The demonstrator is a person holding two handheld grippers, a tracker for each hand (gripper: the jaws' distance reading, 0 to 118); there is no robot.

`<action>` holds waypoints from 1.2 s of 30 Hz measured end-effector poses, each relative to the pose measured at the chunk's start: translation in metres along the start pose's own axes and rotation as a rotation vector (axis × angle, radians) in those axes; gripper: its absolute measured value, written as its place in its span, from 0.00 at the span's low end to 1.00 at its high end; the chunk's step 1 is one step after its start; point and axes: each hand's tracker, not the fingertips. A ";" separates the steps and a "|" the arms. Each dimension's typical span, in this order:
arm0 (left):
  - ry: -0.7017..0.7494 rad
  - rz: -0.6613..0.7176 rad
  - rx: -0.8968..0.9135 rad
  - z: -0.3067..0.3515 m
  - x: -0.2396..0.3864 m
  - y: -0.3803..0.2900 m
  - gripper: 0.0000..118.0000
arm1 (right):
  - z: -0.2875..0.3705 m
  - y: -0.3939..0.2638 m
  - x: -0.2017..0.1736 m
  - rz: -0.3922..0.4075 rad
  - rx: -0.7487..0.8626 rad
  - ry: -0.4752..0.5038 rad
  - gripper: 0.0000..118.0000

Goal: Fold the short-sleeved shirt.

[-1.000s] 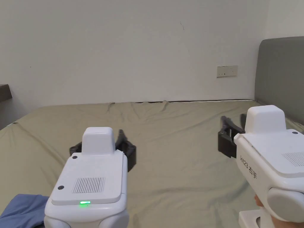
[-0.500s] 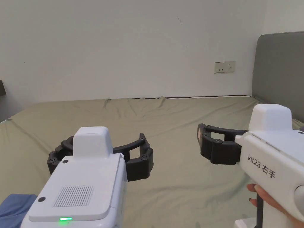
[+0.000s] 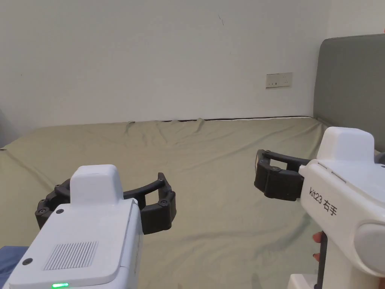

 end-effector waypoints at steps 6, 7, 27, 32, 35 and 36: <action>0.009 -0.008 0.011 -0.007 -0.001 0.007 1.00 | -0.001 0.001 -0.001 0.078 0.161 -0.109 1.00; 0.019 -0.013 0.021 -0.009 0.000 0.008 1.00 | -0.004 -0.004 0.000 0.027 0.112 -0.114 1.00; 0.002 -0.021 -0.040 -0.056 0.021 -0.003 1.00 | -0.041 -0.014 -0.003 0.060 0.115 -0.117 1.00; 0.022 -0.027 -0.029 -0.057 0.016 -0.002 1.00 | -0.045 -0.012 -0.004 0.097 0.137 -0.131 1.00; 0.020 -0.013 -0.042 -0.057 0.009 -0.001 1.00 | -0.045 -0.010 -0.006 0.101 0.136 -0.131 1.00; 0.020 -0.015 -0.048 -0.058 0.008 -0.002 1.00 | -0.045 -0.010 -0.006 0.101 0.139 -0.137 1.00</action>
